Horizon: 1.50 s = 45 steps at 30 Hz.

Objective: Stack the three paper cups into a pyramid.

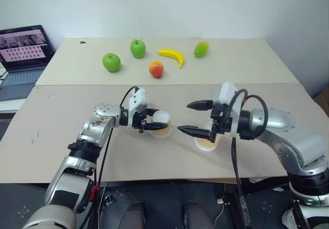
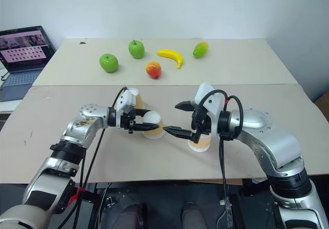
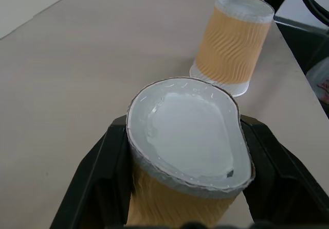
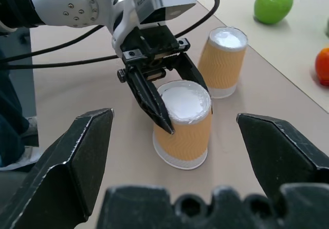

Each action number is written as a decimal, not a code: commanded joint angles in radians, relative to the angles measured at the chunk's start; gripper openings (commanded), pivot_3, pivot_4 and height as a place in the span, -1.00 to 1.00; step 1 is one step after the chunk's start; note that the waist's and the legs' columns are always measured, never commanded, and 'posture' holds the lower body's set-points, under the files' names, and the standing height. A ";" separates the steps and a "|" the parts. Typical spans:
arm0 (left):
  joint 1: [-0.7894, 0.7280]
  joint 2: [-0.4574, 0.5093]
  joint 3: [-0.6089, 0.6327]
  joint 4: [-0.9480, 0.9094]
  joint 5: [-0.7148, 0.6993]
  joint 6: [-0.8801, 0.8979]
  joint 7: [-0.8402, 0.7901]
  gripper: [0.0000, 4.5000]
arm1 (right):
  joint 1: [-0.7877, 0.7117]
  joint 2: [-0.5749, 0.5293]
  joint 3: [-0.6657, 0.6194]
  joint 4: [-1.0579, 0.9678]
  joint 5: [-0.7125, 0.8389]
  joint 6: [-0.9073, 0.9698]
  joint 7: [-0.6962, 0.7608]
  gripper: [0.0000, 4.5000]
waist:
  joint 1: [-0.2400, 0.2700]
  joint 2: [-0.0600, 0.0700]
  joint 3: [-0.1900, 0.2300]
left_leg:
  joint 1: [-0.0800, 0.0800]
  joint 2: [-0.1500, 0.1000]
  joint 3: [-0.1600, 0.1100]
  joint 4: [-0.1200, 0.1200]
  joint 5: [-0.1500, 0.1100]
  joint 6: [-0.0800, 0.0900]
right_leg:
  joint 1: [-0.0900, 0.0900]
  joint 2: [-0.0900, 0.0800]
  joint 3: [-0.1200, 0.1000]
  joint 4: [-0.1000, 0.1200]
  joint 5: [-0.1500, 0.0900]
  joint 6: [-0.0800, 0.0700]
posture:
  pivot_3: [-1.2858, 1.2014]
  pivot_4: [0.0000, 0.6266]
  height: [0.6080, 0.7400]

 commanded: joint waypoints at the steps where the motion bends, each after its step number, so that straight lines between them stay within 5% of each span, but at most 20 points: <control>1: -0.025 -0.008 0.012 0.006 0.008 -0.021 -0.022 0.24 | 0.008 -0.003 -0.052 -0.047 0.024 0.010 -0.020 1.00 | -0.001 0.000 0.000 | 0.000 0.000 0.000 0.000 0.000 0.000 | 0.000 0.000 0.000 0.000 0.000 0.000 | 0.03 -0.52 0.88; 6: -0.027 0.005 0.047 -0.069 -0.012 0.006 -0.008 0.96 | 0.014 -0.003 -0.054 -0.040 0.020 0.005 -0.021 1.00 | -0.003 0.000 0.000 | -0.001 0.000 -0.001 0.000 0.000 0.000 | 0.000 0.000 0.000 0.000 0.000 0.000 | 0.03 -0.52 0.88; 11: -0.011 0.074 0.109 -0.245 -0.087 0.137 -0.011 0.96 | -0.001 0.002 -0.041 -0.011 0.012 -0.006 -0.005 1.00 | -0.007 0.000 0.000 | -0.002 0.000 -0.001 0.001 0.000 0.000 | -0.001 0.000 0.000 0.001 0.000 0.000 | 0.03 -0.52 0.88; 16: -0.005 0.138 0.297 -0.449 -0.245 0.381 0.147 0.96 | -0.009 0.008 -0.020 0.019 -0.003 -0.021 0.019 1.00 | -0.009 0.000 0.000 | -0.002 0.001 -0.001 0.001 0.000 0.000 | -0.002 0.000 0.000 0.001 0.000 0.000 | 0.03 -0.52 0.88; 18: 0.015 0.105 0.382 -0.495 -0.290 0.471 0.298 0.96 | -0.010 0.012 -0.012 0.028 -0.008 -0.026 0.026 1.00 | -0.007 0.000 0.000 | -0.002 0.001 -0.002 0.001 0.000 0.000 | -0.002 0.000 0.000 0.001 0.000 0.000 | 0.03 -0.52 0.88; 22: 0.135 -0.111 0.458 -0.605 -0.160 0.423 0.752 0.96 | -0.018 0.023 0.001 0.047 -0.013 -0.034 0.041 1.00 | 0.001 0.000 0.000 | 0.001 0.000 -0.002 0.002 0.000 0.001 | 0.002 0.000 -0.001 0.001 0.000 0.001 | 0.03 -0.52 0.88; 28: 0.289 -0.264 0.333 -0.761 -0.036 0.373 0.956 0.96 | -0.034 0.042 0.004 0.068 -0.014 -0.034 0.044 1.00 | 0.020 -0.001 0.000 | -0.002 0.000 -0.002 0.003 0.000 0.001 | -0.001 0.000 -0.001 0.001 0.000 0.001 | 0.03 -0.52 0.88; 45: 0.327 -0.231 0.253 -0.648 0.076 0.343 1.011 0.96 | -0.012 0.046 -0.012 0.036 0.005 -0.010 0.024 1.00 | 0.022 -0.001 0.000 | -0.002 -0.001 -0.001 0.003 0.000 0.001 | 0.000 -0.001 0.000 0.000 0.000 0.001 | 0.03 -0.52 0.88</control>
